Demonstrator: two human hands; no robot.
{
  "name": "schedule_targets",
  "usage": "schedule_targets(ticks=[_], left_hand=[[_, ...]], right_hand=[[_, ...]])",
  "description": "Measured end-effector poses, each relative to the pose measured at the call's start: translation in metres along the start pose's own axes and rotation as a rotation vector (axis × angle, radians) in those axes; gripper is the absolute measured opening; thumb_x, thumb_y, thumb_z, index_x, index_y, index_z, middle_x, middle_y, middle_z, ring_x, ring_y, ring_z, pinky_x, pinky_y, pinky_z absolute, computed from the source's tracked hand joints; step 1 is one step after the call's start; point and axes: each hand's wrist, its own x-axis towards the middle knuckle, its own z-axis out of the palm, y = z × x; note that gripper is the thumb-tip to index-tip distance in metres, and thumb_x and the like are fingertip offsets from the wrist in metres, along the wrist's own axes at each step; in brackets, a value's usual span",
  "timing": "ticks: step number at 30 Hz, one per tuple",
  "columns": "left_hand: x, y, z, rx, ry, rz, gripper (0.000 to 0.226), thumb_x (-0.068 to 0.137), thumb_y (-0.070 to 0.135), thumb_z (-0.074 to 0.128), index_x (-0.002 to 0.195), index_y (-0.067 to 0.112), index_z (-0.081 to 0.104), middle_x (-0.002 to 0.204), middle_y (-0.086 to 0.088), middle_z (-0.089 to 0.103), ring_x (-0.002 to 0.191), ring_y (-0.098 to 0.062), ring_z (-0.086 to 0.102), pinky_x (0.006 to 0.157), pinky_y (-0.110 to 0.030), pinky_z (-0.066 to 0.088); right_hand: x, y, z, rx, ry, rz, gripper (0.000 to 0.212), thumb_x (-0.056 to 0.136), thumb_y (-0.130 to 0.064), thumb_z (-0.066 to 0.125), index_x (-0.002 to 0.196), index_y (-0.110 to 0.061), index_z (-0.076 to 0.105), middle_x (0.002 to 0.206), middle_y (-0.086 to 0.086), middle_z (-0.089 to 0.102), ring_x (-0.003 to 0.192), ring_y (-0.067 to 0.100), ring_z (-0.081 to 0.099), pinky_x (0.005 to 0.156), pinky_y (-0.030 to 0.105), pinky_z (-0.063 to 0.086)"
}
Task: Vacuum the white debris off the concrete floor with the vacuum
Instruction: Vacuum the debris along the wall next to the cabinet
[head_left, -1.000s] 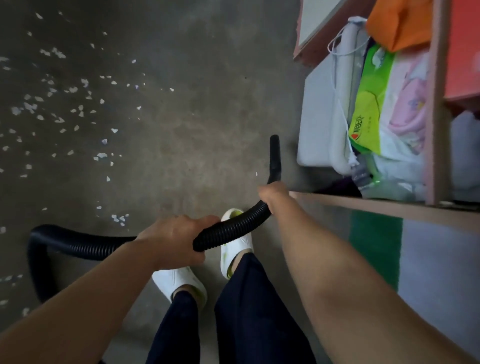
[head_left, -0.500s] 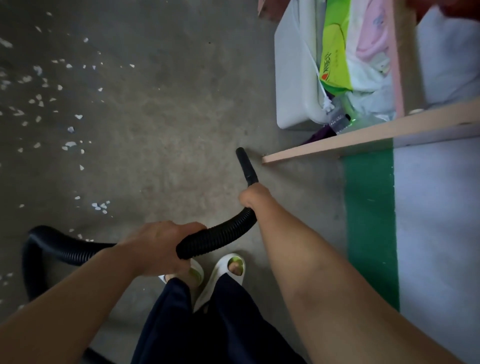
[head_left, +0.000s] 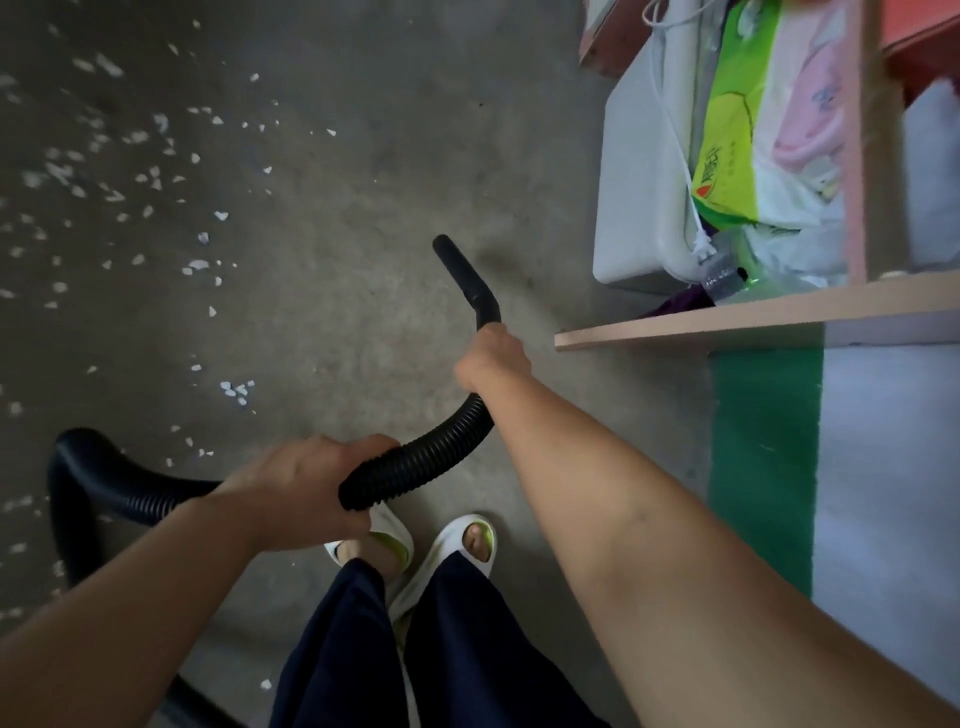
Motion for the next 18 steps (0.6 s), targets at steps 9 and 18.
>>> schedule_targets(ticks=[9, 18], left_hand=[[-0.028, -0.048, -0.044, -0.047, 0.176, -0.079, 0.054, 0.073, 0.043, 0.061, 0.118, 0.052, 0.034, 0.071, 0.014, 0.061, 0.065, -0.008, 0.06, 0.062, -0.031, 0.052], [-0.023, -0.081, -0.099, -0.108, 0.225, -0.131, 0.061, 0.064, 0.035, 0.063, 0.116, 0.053, 0.035, 0.071, 0.012, 0.062, 0.063, -0.008, 0.058, 0.06, -0.029, 0.05]], right_hand=[[-0.008, -0.107, -0.006, -0.076, -0.088, -0.052, 0.053, 0.089, -0.011, 0.057, 0.139, -0.007, 0.041, 0.099, 0.007, 0.057, 0.067, 0.02, 0.055, 0.041, 0.027, 0.033], [0.009, -0.188, -0.016, -0.283, -0.091, -0.126, 0.051, 0.092, -0.019, 0.055, 0.139, -0.003, 0.043, 0.129, 0.012, 0.047, 0.074, 0.021, 0.052, 0.055, 0.02, 0.039]])
